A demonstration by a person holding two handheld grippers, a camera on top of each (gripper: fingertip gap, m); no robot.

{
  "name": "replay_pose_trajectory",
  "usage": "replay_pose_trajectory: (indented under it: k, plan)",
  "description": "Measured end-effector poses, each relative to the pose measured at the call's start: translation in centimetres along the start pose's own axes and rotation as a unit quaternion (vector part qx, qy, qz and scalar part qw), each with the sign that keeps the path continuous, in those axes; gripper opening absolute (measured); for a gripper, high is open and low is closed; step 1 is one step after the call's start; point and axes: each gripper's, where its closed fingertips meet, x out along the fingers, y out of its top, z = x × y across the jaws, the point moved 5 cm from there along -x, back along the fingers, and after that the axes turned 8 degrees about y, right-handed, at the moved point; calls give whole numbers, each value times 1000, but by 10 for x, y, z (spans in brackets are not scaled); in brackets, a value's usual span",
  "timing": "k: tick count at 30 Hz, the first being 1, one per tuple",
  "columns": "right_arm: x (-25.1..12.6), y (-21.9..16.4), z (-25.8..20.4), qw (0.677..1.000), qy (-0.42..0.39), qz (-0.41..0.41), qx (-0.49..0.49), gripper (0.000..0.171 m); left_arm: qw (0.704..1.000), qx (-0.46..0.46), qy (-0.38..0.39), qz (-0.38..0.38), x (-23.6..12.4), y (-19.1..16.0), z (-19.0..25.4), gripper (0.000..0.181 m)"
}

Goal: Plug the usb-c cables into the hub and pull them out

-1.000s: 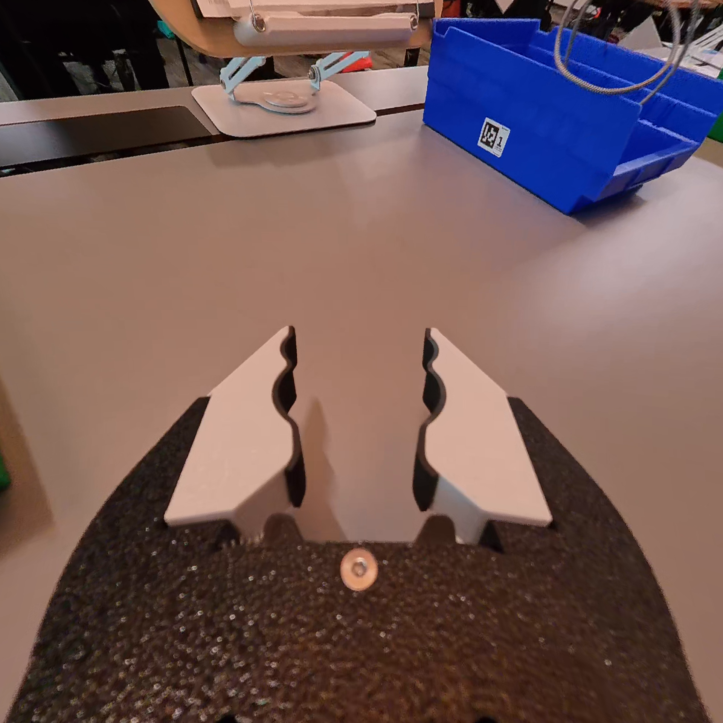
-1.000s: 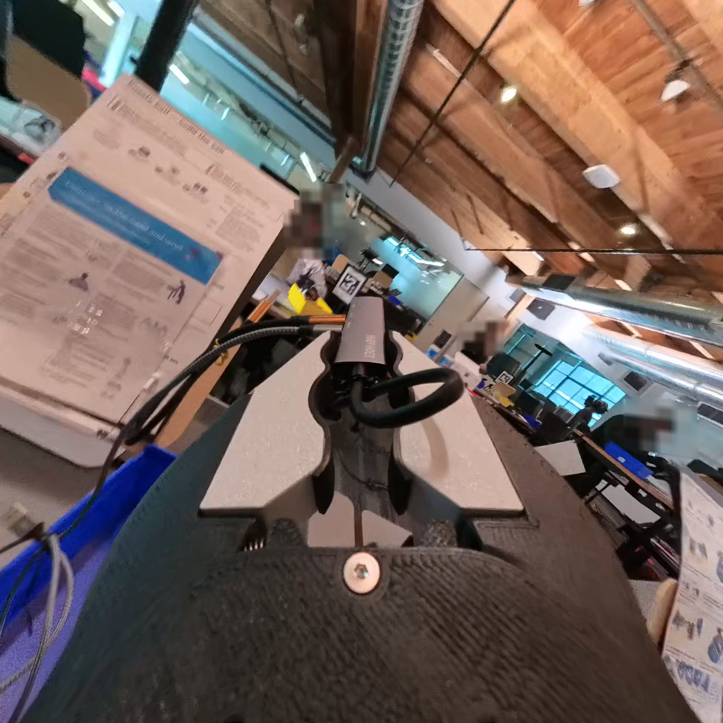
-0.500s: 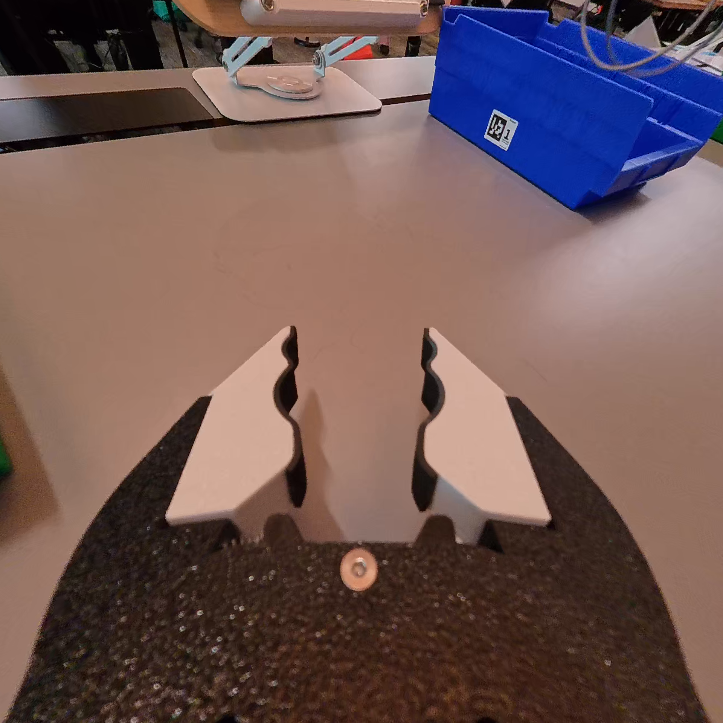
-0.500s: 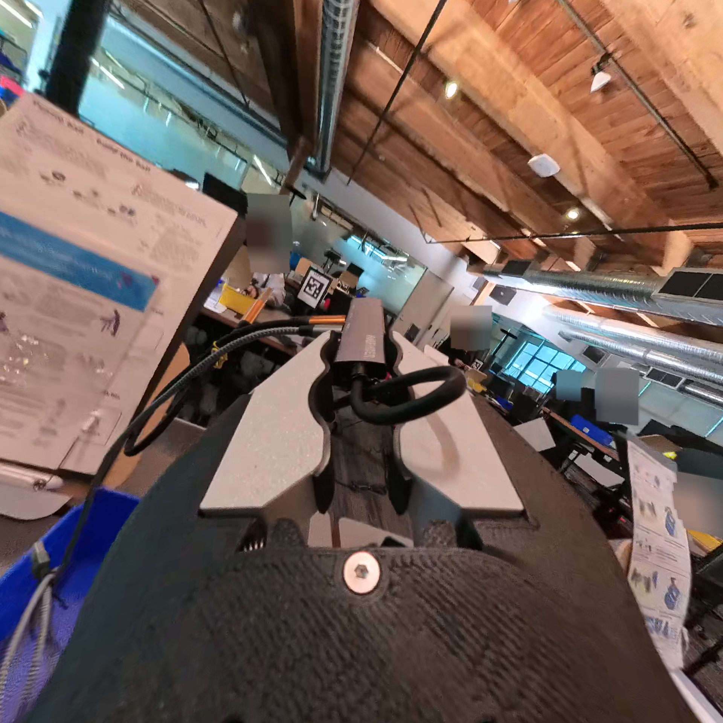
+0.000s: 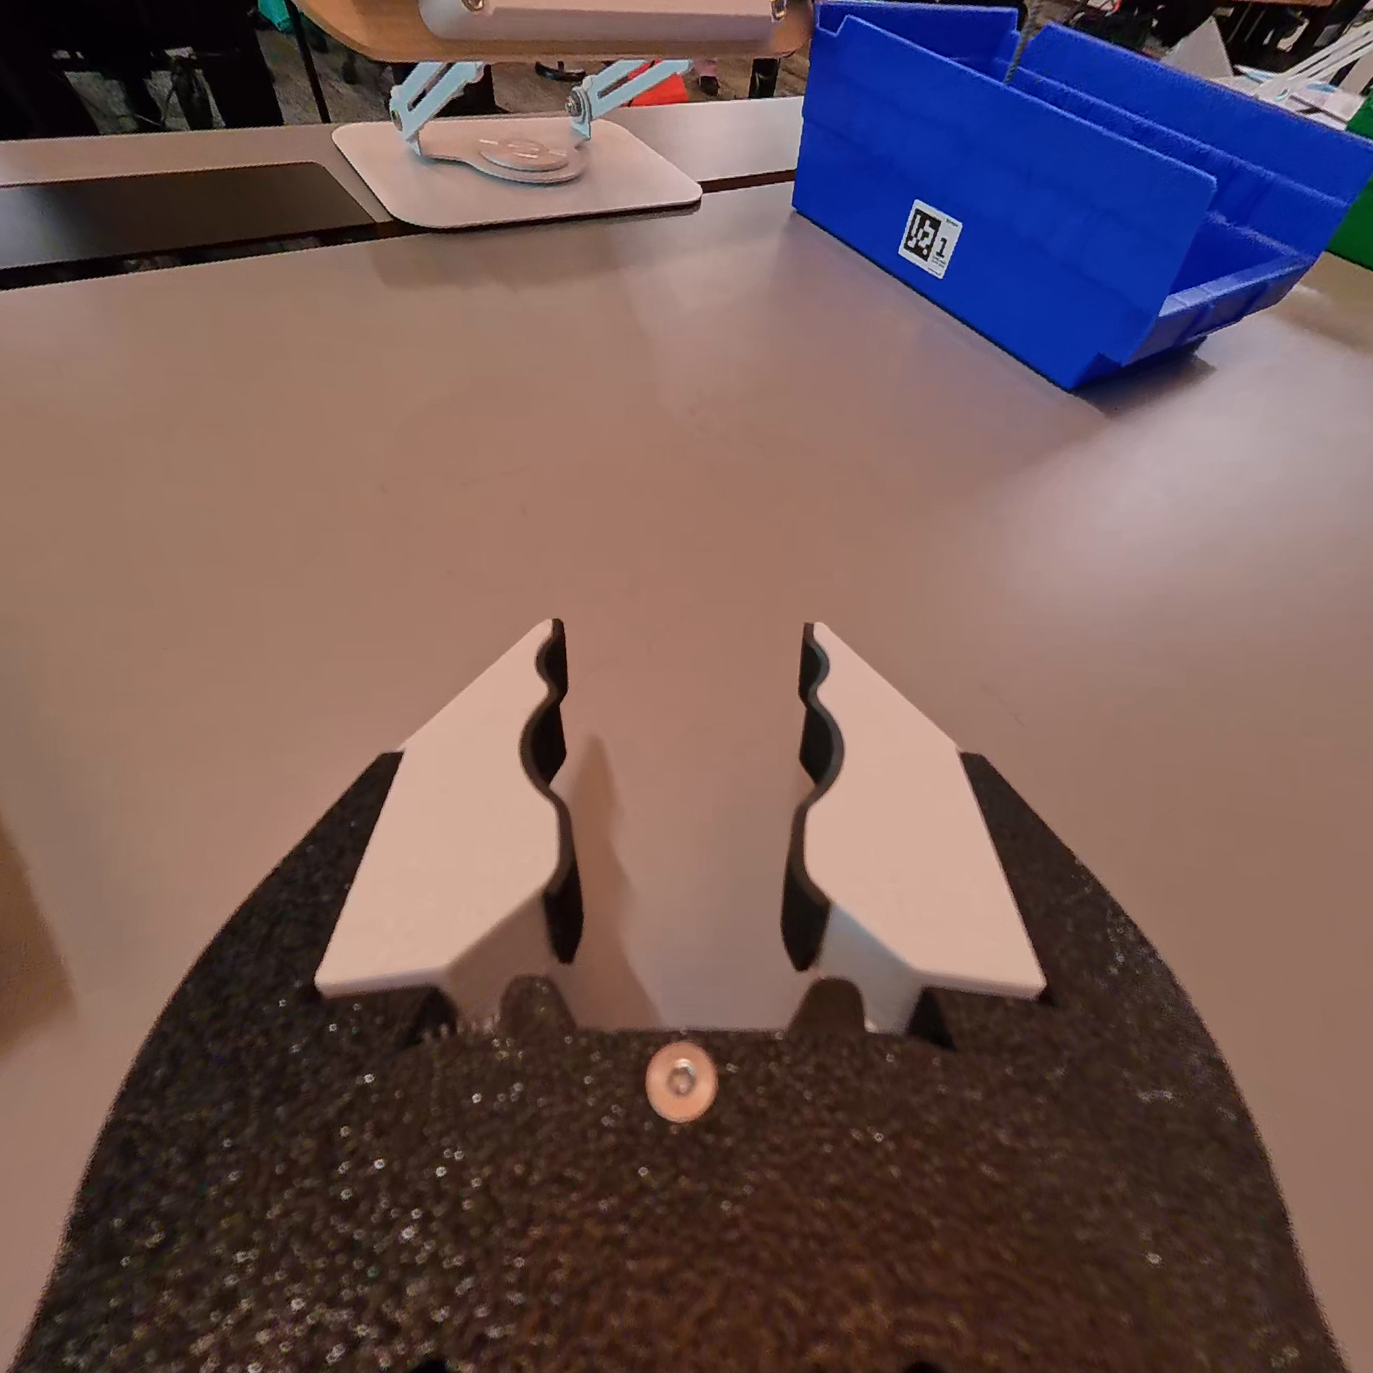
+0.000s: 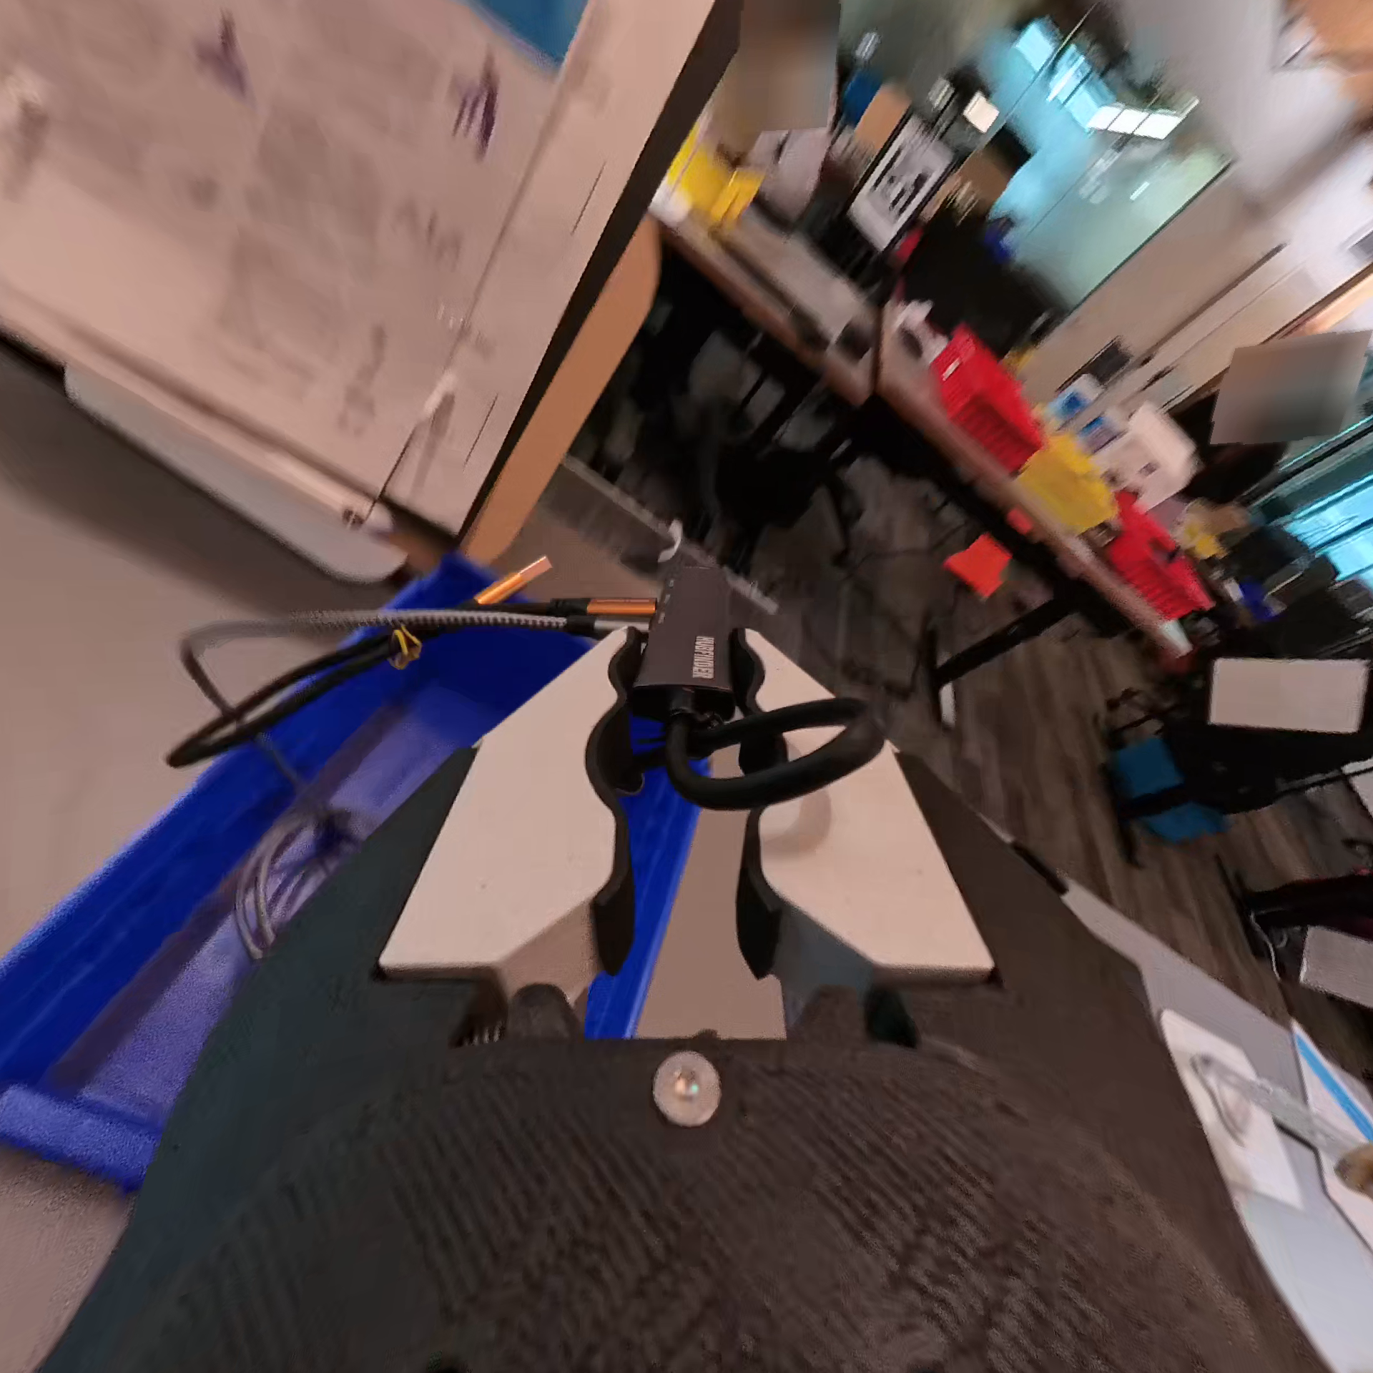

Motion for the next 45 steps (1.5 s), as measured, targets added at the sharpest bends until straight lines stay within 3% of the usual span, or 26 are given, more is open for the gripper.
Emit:
replay_pose_trajectory:
  k: [1, 6, 11, 14, 17, 19, 21, 23, 26, 29, 32, 35, 40, 45]
  plan:
    - [14, -16, -12, 999, 16, -34, -4, 24, 1000, 1, -1, -1, 0, 0, 1, 61]
    - [68, -91, -59, 978, 82, -189, 22, 24, 1000, 10, -2, -4, -1, -1, 3, 60]
    - [84, -145, -83, 932, 165, -318, 49, 28, 1000, 10, -5, -4, -1, 0, 5, 60]
    - [80, -147, -71, 932, 158, -327, 5, 57, 1000, 11, -4, -3, -2, 0, 4, 60]
    - [71, -129, -52, 947, 140, -288, -13, 70, 1000, 4, -7, -2, -2, 1, 4, 60]
    - [62, -119, -50, 943, 172, -285, -5, 96, 1000, 2, -9, -4, -1, 0, 5, 60]
    - [49, -121, -51, 915, 220, -337, -12, 101, 1000, 3, -10, -8, 0, -1, 6, 60]
    - [42, -119, -35, 912, 181, -365, -44, 104, 1000, 6, -13, -12, 0, -1, 8, 60]
    - [39, -90, -38, 943, 149, -296, -40, 105, 1000, 15, -12, -9, -3, 4, 10, 61]
    - [32, -42, -92, 971, 199, -133, 0, 103, 1000, 19, -1, 8, -12, 15, 8, 60]
    - [13, 8, -162, 966, 252, 51, 20, 100, 999, 9, 24, 33, -30, 32, -1, 58]
    - [0, 38, -230, 941, 286, 177, 41, 96, 996, 5, 75, 41, -50, 55, -28, 51]
    - [26, 37, -324, 926, 301, 228, -24, 101, 979, 68, 184, -50, -69, 102, -121, 54]
    - [45, 10, -369, 919, 336, 196, -65, 108, 962, 109, 186, -166, -34, 146, -221, 60]
